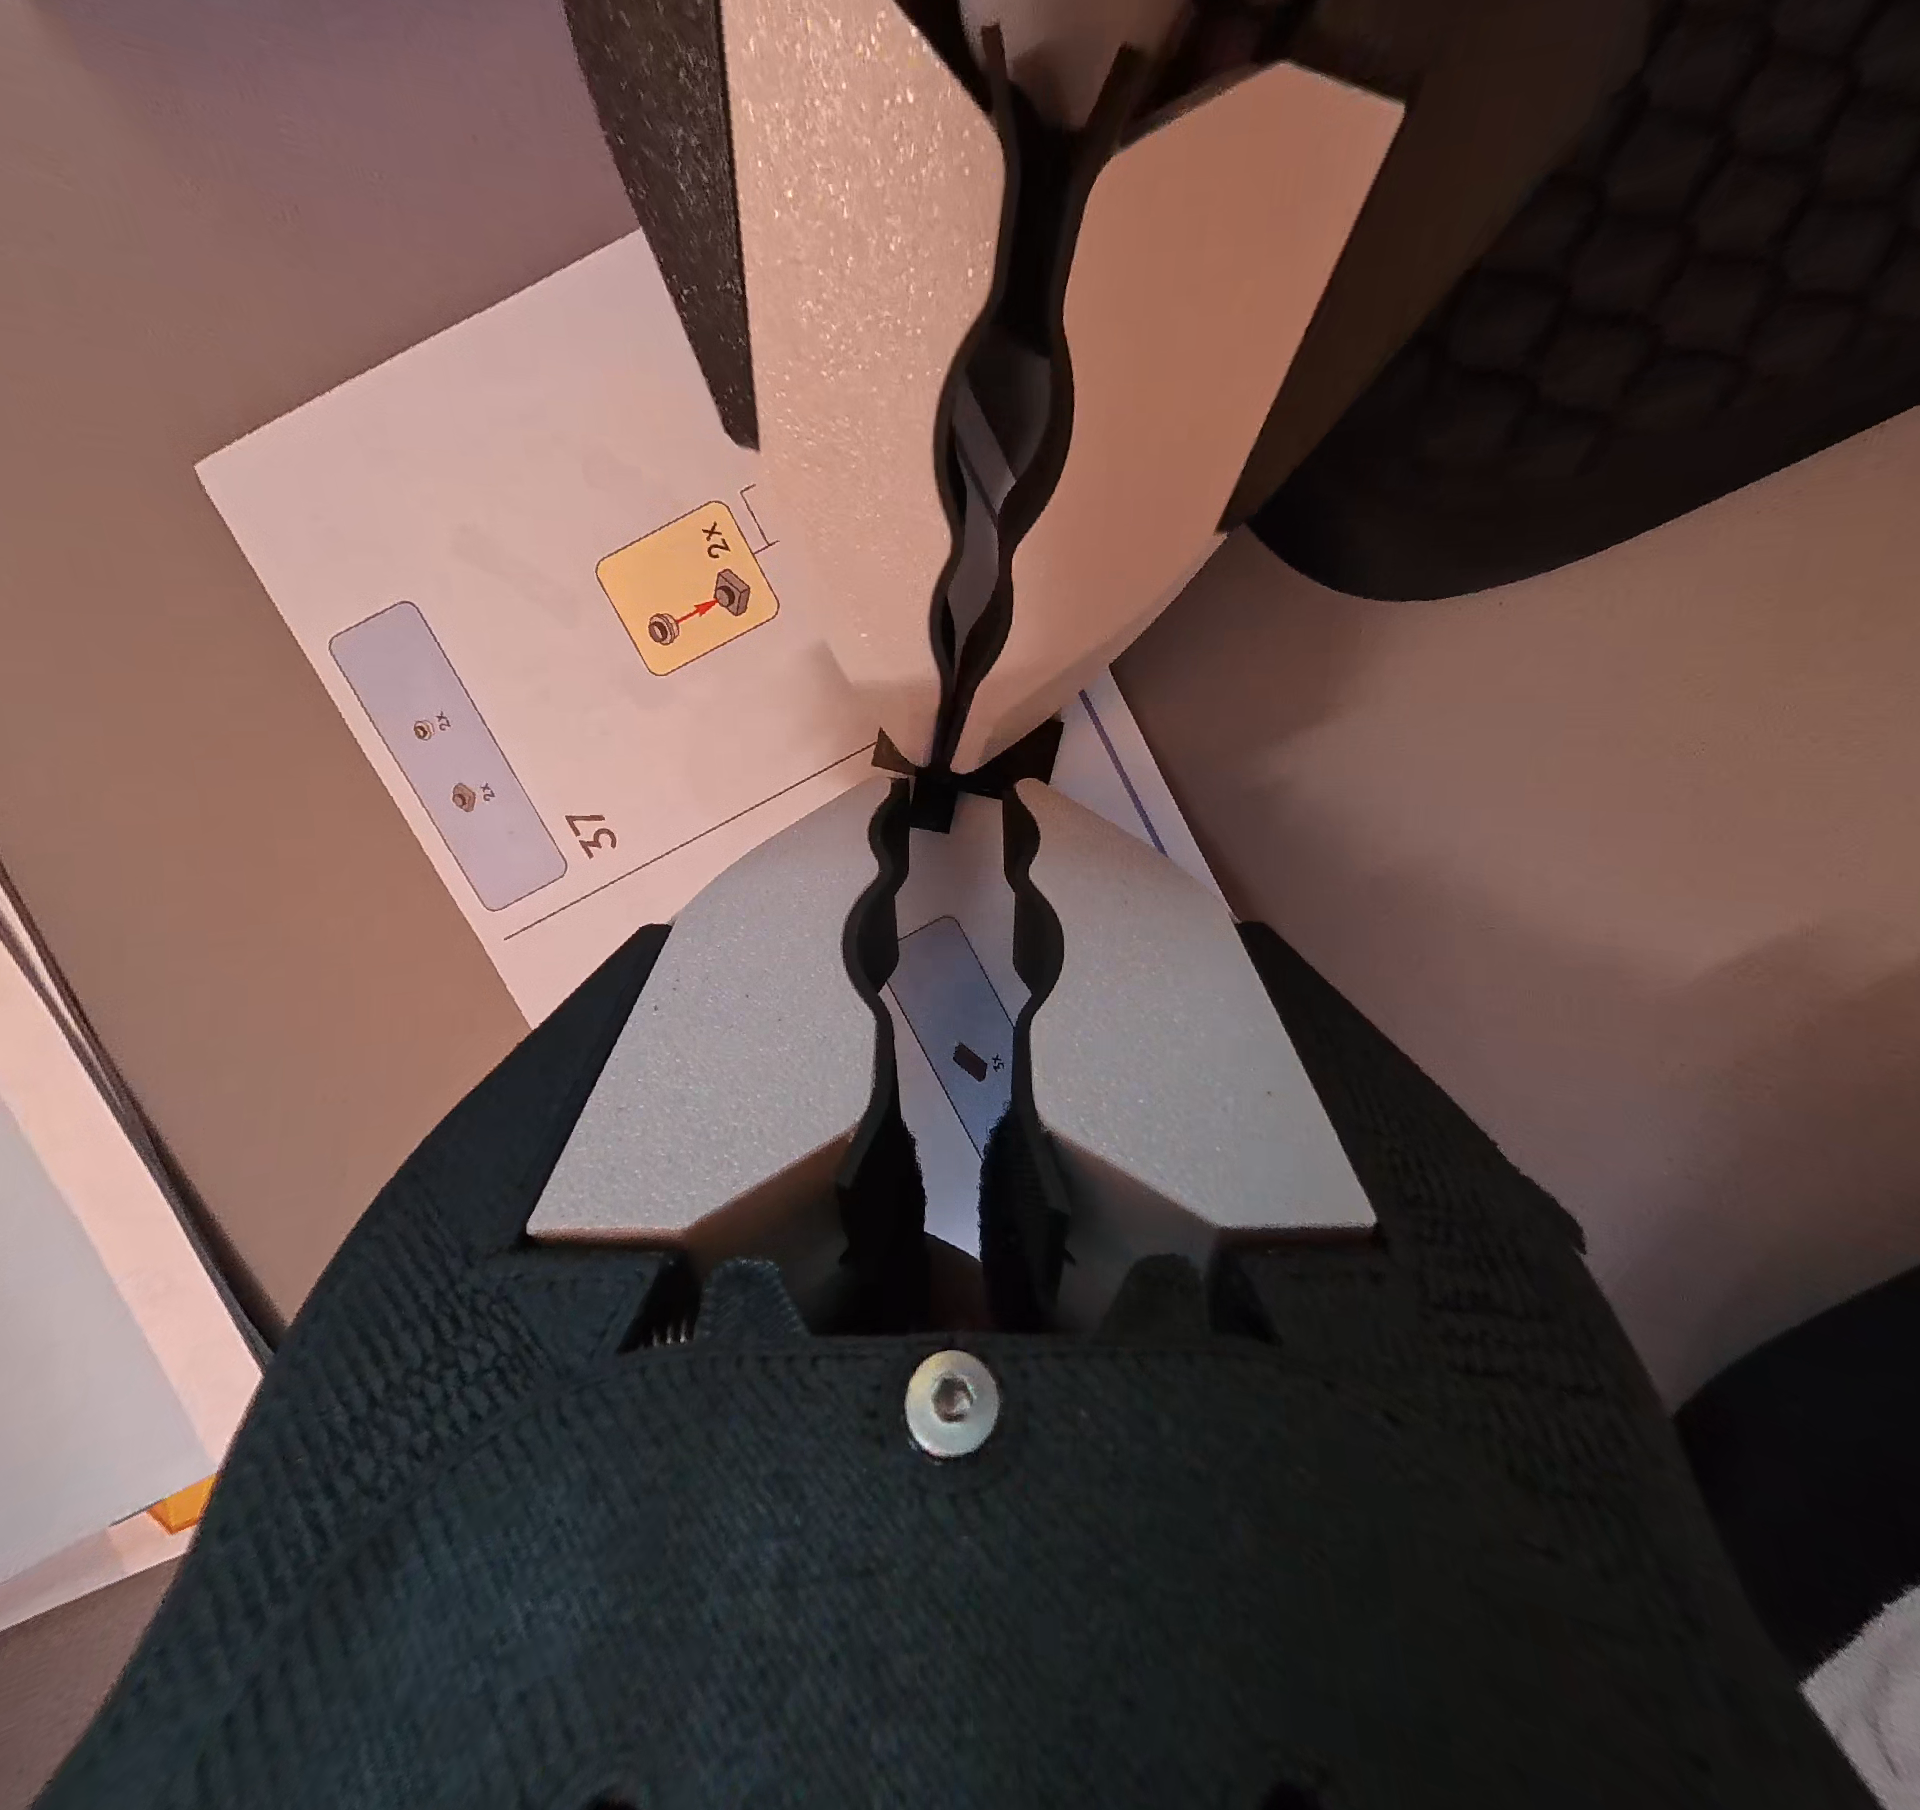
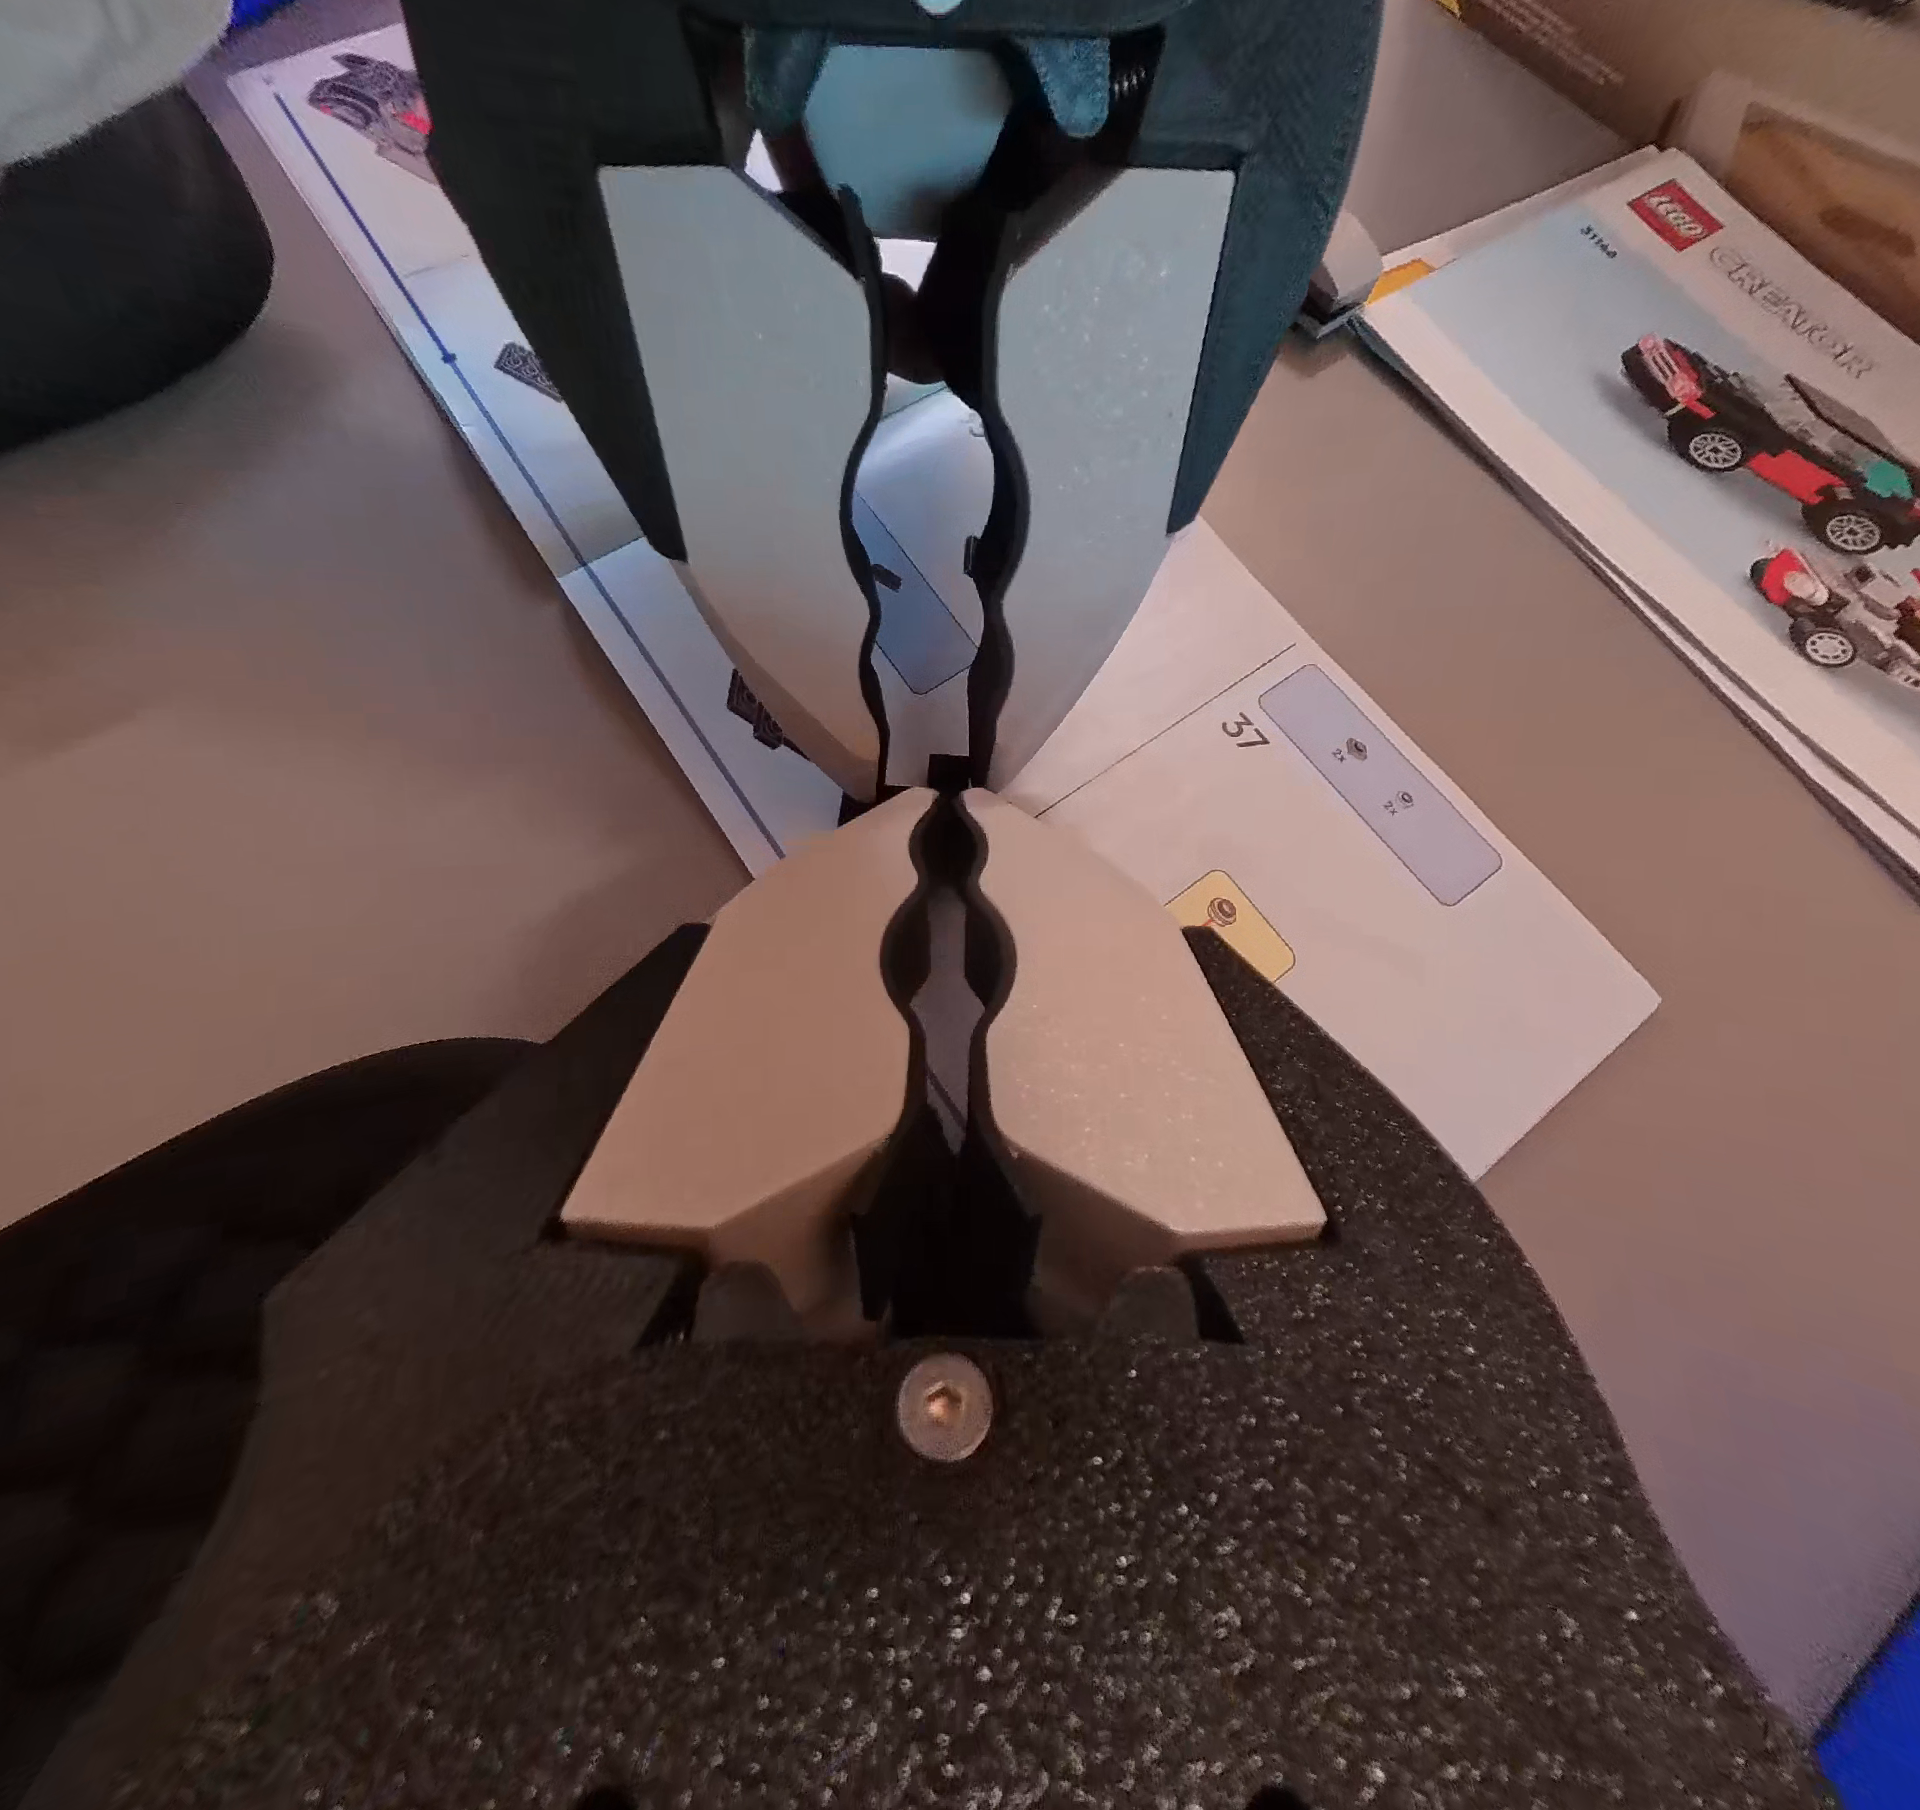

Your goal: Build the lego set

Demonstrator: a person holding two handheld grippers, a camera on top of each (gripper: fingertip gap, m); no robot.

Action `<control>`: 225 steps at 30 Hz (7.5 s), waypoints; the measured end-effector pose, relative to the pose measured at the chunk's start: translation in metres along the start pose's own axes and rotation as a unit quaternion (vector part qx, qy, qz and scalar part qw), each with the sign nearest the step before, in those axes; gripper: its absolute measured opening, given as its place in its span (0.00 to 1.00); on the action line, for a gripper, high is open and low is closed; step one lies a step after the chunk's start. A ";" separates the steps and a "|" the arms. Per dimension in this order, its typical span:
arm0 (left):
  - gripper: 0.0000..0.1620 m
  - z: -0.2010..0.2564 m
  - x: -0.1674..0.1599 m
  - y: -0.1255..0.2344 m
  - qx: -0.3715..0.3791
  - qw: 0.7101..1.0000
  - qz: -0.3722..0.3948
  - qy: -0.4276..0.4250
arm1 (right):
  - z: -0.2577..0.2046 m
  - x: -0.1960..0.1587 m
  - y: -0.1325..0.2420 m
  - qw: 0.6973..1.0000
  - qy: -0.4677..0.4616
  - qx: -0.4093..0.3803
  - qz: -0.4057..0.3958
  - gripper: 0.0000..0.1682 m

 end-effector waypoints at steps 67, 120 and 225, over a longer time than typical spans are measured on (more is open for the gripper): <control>0.05 -0.003 -0.009 0.006 0.021 0.999 0.035 -0.023 | 0.020 0.000 0.000 0.982 -0.179 0.061 0.000 0.12; 0.08 0.005 -0.002 0.011 0.082 0.993 0.080 -0.006 | 0.014 0.003 0.015 0.998 -0.055 -0.004 0.037 0.28; 0.10 0.149 0.025 0.169 -0.197 0.483 0.791 0.320 | -0.123 0.176 0.081 0.885 0.280 0.174 0.327 0.05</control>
Point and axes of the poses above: each gripper's, where its closed fingertips meet, y back along the fingers, x out of its top, z = x × y across the jaws, the point moved 3 cm from there along y, back along the fingers
